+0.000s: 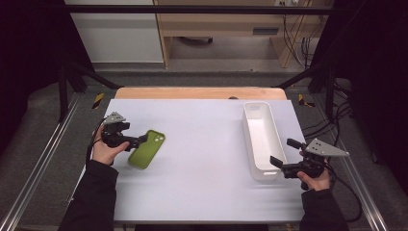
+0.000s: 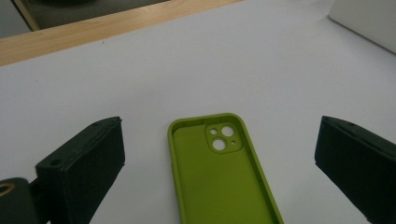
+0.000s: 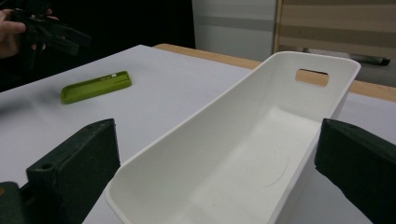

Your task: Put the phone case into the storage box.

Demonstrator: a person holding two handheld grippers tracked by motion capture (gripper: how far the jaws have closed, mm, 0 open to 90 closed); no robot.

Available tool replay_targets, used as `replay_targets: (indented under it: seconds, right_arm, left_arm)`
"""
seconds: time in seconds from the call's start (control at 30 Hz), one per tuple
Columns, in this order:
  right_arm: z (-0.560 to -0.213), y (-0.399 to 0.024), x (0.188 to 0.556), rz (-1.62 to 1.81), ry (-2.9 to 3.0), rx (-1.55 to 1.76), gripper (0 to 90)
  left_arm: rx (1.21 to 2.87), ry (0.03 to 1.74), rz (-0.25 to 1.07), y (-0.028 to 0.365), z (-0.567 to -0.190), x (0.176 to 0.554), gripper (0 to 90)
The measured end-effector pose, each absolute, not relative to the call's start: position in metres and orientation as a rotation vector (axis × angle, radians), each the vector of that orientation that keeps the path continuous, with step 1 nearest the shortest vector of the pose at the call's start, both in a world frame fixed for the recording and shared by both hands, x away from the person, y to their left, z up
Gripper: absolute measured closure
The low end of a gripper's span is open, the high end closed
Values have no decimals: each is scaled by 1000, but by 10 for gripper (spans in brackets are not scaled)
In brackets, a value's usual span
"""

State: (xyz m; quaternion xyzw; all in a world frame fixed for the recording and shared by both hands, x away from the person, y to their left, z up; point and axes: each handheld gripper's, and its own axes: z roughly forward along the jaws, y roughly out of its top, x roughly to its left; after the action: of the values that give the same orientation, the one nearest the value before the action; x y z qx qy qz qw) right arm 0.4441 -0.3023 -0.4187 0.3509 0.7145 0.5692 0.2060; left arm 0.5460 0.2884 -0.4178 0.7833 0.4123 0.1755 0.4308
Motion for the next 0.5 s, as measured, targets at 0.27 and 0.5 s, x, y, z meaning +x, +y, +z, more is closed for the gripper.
replay_targets:
  seconds: [0.27, 0.5]
  right_arm:
    - [-419, -302, 444, 1585, 1993, 979, 5]
    - [-419, -301, 445, 1583, 1997, 974, 5]
  left_arm:
    - [1981, 1056, 435, 288, -425, 547, 12]
    - [1986, 1081, 420, 289, -431, 547, 16]
